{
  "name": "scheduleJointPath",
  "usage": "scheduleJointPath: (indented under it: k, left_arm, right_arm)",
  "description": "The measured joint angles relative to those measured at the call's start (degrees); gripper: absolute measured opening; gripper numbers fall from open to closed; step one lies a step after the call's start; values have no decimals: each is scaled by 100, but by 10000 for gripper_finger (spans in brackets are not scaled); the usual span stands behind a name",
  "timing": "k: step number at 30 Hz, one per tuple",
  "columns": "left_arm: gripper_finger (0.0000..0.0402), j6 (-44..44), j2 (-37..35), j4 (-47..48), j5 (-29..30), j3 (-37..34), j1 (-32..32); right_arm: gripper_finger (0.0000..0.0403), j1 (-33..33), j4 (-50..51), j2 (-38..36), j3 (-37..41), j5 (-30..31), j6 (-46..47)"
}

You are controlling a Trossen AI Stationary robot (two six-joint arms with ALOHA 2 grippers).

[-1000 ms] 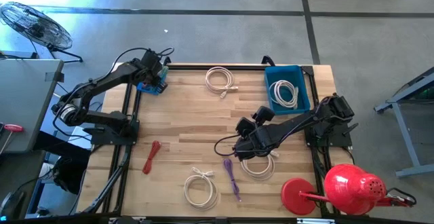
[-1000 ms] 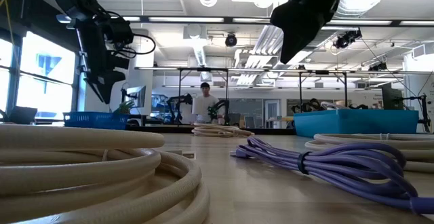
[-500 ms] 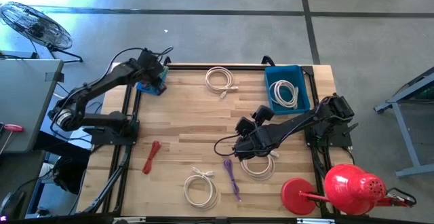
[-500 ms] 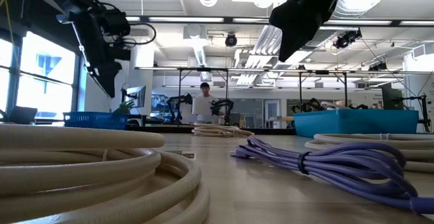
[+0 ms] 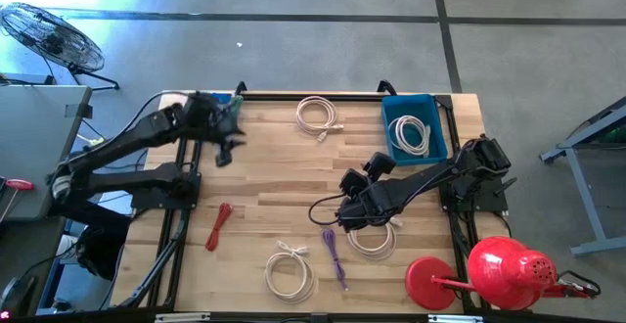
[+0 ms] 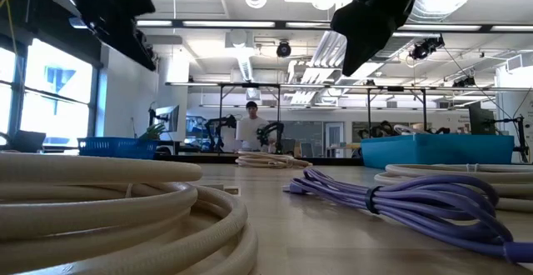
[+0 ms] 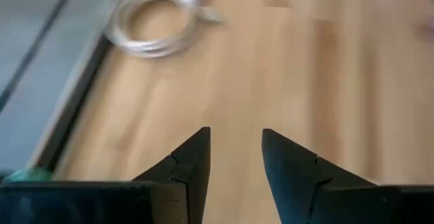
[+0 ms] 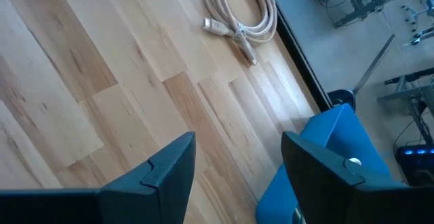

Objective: Pick & Place USB Port
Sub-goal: Put the brown HDMI cable into the right blue bin

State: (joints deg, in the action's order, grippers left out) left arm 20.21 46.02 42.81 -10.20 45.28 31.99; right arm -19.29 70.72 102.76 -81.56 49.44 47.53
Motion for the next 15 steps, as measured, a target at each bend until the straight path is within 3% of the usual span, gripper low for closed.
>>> scheduleJointPath:
  k: [8,15]
  left_arm:
    - [129,-1155,-109,549,15,0,-2314]
    - [129,-1983,421,-395,858,-2,-3923]
  right_arm:
    - [209,0,-34,0,0,-34,0]
    - [209,0,-77,0,0,-34,0]
